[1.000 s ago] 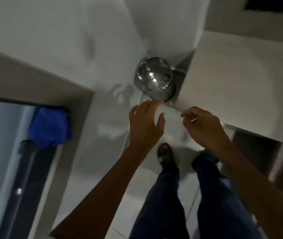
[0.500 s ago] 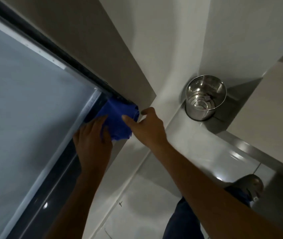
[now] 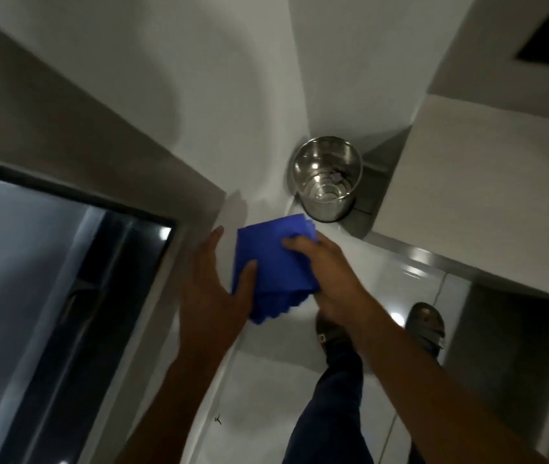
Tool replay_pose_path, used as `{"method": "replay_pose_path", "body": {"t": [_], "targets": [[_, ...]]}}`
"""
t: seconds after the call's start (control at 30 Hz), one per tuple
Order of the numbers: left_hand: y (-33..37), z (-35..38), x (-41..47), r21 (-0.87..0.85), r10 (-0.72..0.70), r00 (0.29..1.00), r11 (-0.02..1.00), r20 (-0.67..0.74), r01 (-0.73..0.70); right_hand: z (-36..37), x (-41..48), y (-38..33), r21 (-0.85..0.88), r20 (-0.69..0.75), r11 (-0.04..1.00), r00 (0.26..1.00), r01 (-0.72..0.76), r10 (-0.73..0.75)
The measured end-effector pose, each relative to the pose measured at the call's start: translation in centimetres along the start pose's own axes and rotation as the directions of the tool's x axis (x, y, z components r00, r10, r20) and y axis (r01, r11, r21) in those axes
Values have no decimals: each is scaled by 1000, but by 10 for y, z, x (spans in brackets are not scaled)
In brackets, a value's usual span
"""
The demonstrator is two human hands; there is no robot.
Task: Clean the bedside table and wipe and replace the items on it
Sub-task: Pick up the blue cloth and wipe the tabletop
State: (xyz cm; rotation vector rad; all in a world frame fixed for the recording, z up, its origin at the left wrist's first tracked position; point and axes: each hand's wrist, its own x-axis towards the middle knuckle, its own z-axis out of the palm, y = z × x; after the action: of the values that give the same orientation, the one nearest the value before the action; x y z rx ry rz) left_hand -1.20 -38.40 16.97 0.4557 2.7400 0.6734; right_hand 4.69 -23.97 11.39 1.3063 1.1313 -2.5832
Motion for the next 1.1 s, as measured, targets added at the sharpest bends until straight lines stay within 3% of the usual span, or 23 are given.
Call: {"method": "replay_pose_path", "body": {"t": [0.07,0.13,0.2,0.3,0.4,0.53,0.6,0.67,0.7,0.77,0.8,0.9,1.0,1.1], "targets": [[25,40,-2,-264,-123,972,949,201,174,-60,-7,0,47,-77,998,996,38,-35],[43,89,-2,-433,-155,914,843,374,320,-114,-13,1,-50,-193,998,980,43,-52],[68,148,-9,-482,-114,861,788,496,382,-173,-17,4,-145,-321,989,946,-2,-45],[111,233,-21,-472,-17,793,795,610,380,-257,-16,4,-188,-489,981,871,-57,-43],[154,310,-24,-473,84,773,831,629,294,-326,-7,-5,-382,-566,921,807,-75,-169],[193,400,-9,-504,190,802,850,567,156,-394,38,-9,-639,-573,758,737,-130,-358],[197,415,8,-453,327,847,884,420,-116,-405,56,-9,-726,-598,648,678,-232,-428],[188,422,36,-223,533,820,842,208,-491,-403,69,-4,-857,-508,409,640,-312,-577],[179,425,56,-87,613,776,790,152,-607,-401,77,1,-907,-420,287,664,-307,-618],[150,425,99,188,642,741,717,198,-671,-392,92,13,-957,-275,99,751,-272,-600],[133,427,119,307,625,735,669,262,-678,-392,100,22,-959,-257,54,781,-277,-569],[90,430,155,415,622,670,529,405,-741,-392,109,45,-958,-243,10,789,-287,-564],[76,441,165,363,697,629,519,343,-774,-404,100,69,-972,-159,-48,795,-229,-586],[72,440,165,371,730,612,501,304,-782,-440,81,77,-926,-321,32,738,-377,-593]]}}
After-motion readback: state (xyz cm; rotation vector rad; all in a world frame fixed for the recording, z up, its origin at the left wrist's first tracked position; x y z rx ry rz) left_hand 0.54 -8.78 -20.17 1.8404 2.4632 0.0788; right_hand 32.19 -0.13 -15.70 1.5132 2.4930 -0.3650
